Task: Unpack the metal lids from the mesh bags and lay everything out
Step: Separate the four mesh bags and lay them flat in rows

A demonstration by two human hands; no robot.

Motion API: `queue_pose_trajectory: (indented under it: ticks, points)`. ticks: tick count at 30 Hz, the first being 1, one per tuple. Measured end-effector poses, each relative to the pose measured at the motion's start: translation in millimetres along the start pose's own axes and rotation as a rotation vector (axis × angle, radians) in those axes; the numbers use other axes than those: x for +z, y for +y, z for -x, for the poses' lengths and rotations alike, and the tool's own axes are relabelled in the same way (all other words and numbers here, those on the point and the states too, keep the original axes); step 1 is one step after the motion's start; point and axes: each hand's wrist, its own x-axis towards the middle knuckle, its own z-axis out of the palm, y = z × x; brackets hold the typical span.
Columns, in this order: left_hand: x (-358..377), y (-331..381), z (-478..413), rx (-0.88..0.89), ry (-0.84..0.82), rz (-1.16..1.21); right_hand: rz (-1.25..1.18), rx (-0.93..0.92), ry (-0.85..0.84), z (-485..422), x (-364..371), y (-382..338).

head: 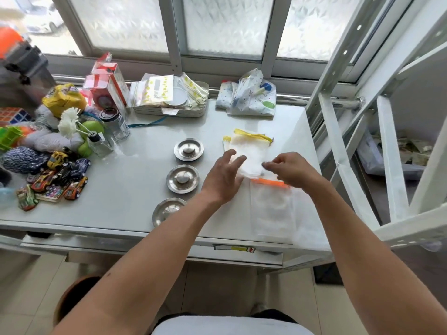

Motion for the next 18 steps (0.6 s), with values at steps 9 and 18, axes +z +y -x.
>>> queue_pose_trajectory:
  ticks: [9,18]
  points:
    - [-4,2,-2,-0.282,0.052,0.003,-0.197,0.187,0.183,-42,37,-10]
    - [-10,8,-22,-0.527,-0.001,0.67,-0.435,0.105,0.149,-50,41,-8]
